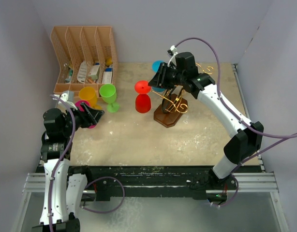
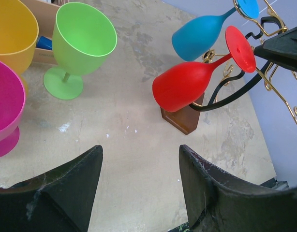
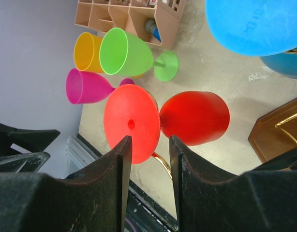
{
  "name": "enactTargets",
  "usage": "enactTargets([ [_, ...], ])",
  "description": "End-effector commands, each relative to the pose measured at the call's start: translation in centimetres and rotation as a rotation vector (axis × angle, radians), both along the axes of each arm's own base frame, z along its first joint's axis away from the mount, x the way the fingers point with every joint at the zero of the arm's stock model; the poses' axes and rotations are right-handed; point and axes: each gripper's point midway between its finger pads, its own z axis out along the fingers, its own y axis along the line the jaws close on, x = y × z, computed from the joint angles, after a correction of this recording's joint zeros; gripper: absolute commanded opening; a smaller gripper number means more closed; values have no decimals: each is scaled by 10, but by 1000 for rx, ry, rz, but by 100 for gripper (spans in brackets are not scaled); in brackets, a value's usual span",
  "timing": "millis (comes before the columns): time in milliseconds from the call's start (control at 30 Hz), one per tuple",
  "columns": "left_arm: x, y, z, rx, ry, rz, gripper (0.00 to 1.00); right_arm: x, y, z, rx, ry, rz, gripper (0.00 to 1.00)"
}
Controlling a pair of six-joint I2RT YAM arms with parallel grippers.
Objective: Take the wine glass off the wine glass rack
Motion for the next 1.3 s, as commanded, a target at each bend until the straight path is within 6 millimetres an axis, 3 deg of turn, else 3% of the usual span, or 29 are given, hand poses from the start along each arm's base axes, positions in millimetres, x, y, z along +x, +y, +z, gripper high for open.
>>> enactTargets([
  [0, 4, 0, 5, 9, -33, -10, 68, -12, 8, 28, 67, -67, 69, 40],
  [500, 4, 0, 5, 10, -32, -9, 68, -20, 17, 18, 85, -27, 126, 39],
  [933, 4, 0, 5, 10, -31, -6, 68, -25, 33, 32, 148, -55, 184, 38],
  [1267, 4, 1, 4, 11, -30, -3, 68, -22, 40, 30, 170, -51, 183, 38],
])
